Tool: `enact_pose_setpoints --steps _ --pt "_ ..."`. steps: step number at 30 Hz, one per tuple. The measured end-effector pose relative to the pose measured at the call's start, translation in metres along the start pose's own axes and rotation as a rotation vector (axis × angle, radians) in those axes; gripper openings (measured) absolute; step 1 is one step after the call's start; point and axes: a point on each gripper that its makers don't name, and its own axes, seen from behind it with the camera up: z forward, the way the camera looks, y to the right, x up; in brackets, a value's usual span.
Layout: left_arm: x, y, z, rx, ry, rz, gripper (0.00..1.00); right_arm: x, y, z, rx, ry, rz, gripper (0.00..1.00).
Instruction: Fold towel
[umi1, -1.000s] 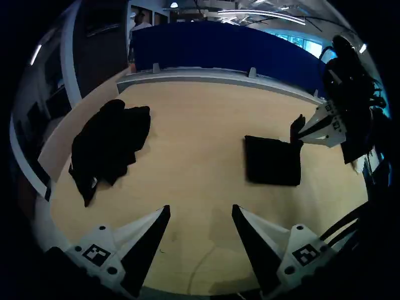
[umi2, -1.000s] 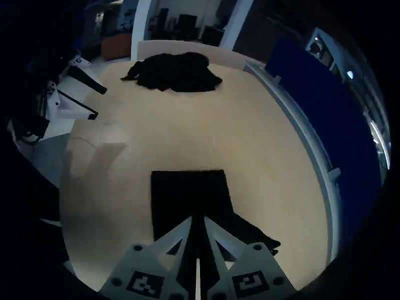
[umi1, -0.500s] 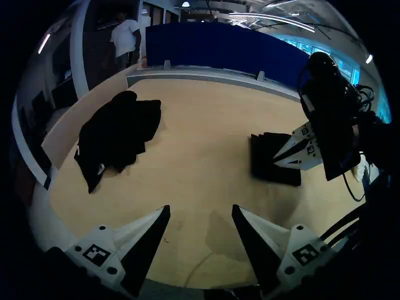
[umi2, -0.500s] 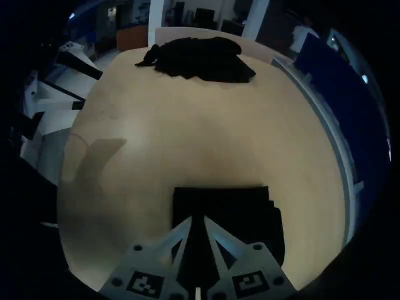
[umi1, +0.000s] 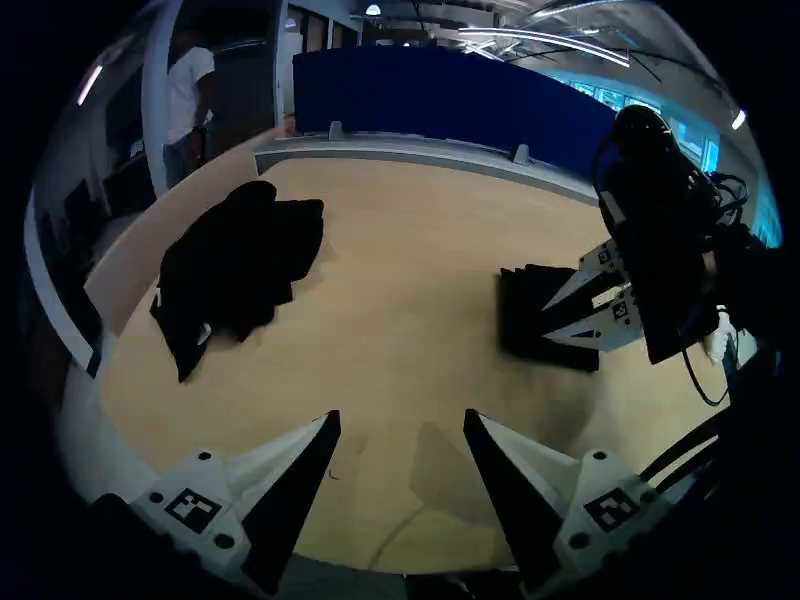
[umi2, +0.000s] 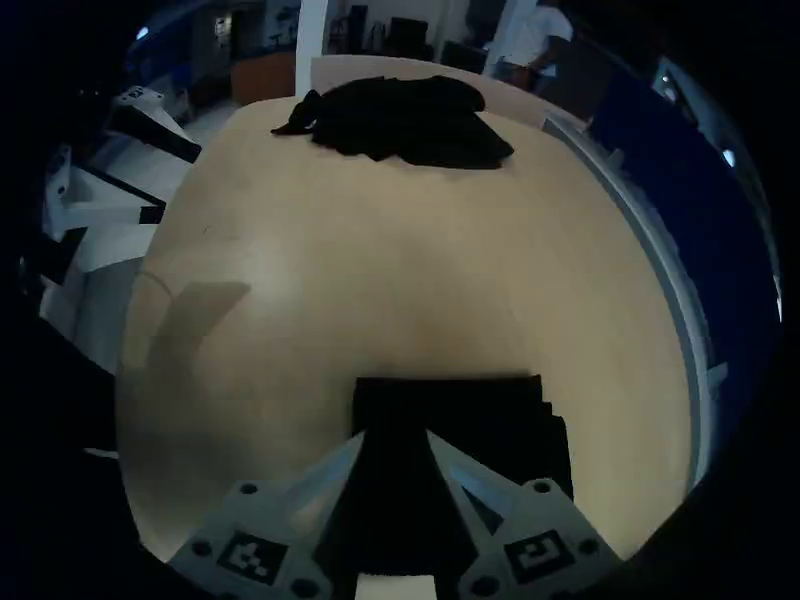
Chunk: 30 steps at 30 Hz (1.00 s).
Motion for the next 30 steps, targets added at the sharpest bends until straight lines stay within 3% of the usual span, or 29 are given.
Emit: enact_pose_setpoints --steps 4,7,10,30 --pt "0.000 -0.001 -0.002 0.001 0.000 -0.006 0.91 0.002 0.000 -0.003 -0.005 0.007 -0.004 0.45" --pt "0.000 -0.001 -0.003 0.001 0.000 -0.008 0.91 0.002 -0.001 -0.005 -0.008 0.011 -0.001 0.49" --pt "0.001 -0.001 -0.004 0.003 0.001 -0.007 0.91 0.001 -0.003 -0.007 -0.011 0.014 0.013 0.61" --pt "0.005 0.002 0.004 0.003 0.001 0.012 0.91 -0.057 -0.013 -0.025 -0.084 -0.006 0.238 0.64"
